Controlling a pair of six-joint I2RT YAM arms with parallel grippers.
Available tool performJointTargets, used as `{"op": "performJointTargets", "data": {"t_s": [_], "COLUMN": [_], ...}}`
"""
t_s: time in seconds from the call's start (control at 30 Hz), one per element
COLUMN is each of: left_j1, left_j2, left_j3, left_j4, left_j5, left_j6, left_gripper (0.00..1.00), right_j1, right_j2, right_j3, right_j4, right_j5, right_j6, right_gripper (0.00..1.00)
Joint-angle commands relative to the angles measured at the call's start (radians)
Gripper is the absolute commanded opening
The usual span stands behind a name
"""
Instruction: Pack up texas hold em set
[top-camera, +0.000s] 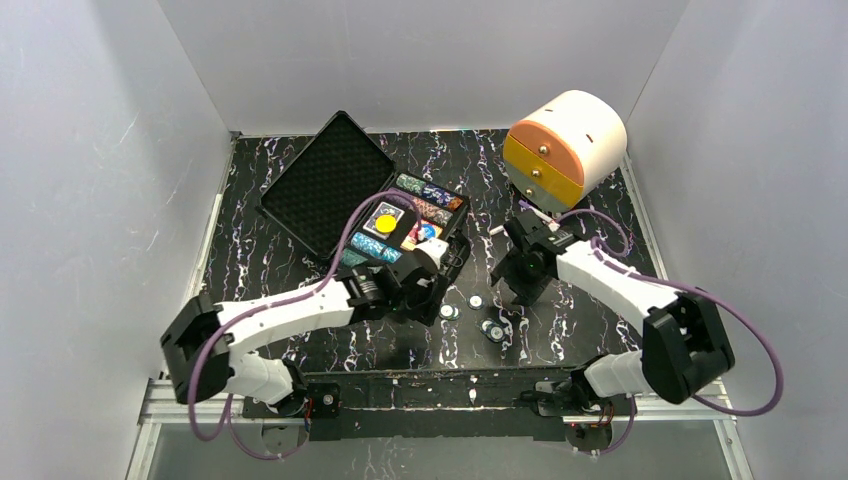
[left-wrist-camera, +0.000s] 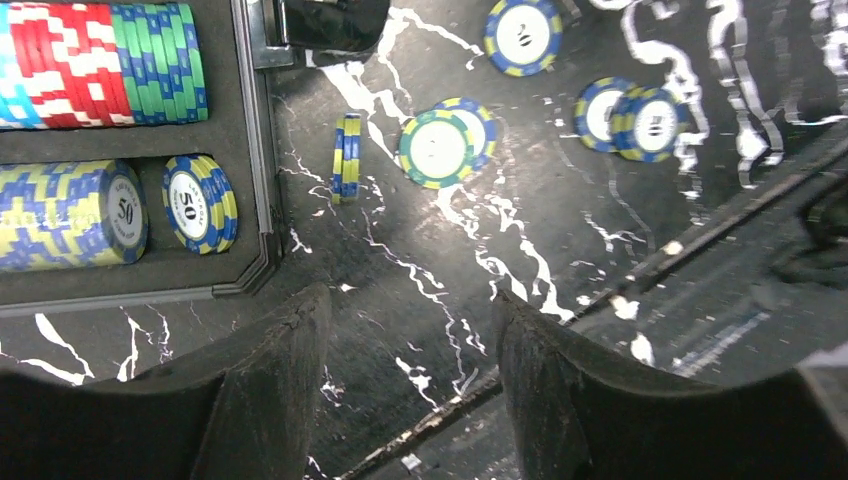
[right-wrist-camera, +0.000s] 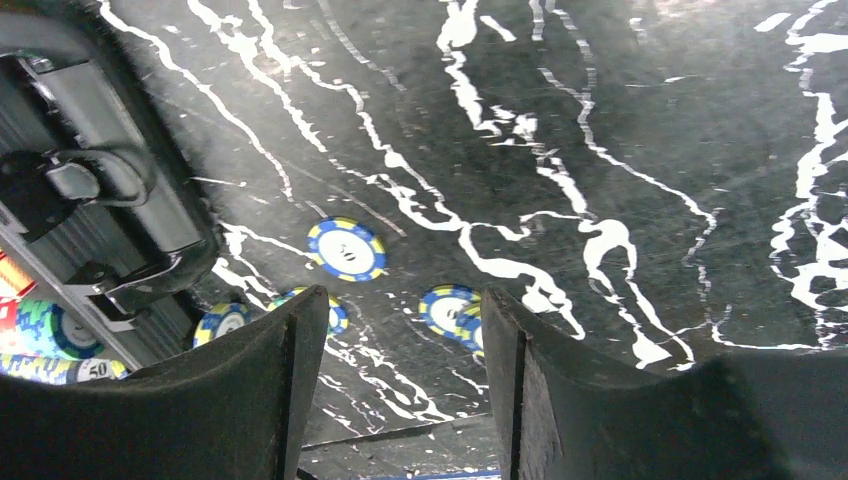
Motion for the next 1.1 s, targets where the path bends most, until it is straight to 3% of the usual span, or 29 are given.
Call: {"op": "performJointTargets", "data": {"t_s": [0.0,0.6,1.07], "left_j1": [-0.016,0.0,0.044], "left_j2": [0.085,0.359,0.434], "left_j3": [0.058,0.148,0.154], "left_j4": [-0.001,0.048,0.048], "left_j5": [-0.11,-0.164,-0.137], "left_j6": [-0.018,0.07,0.081], "left_gripper": [0.57,0.58,0.28], "right_j1": [-0.043,-0.089,-0.108], "right_j2": [-0.092,-0.085,-0.072], "right_j3": [-0.078,-0.066,-0.038], "right_j4": [0.04,0.059,0.066], "right_j5": [-0.01,-0.046,-0.025], "right_j6": [-0.01,-0.084,-0.115], "right_gripper": [0.65,0.66,0.66]}}
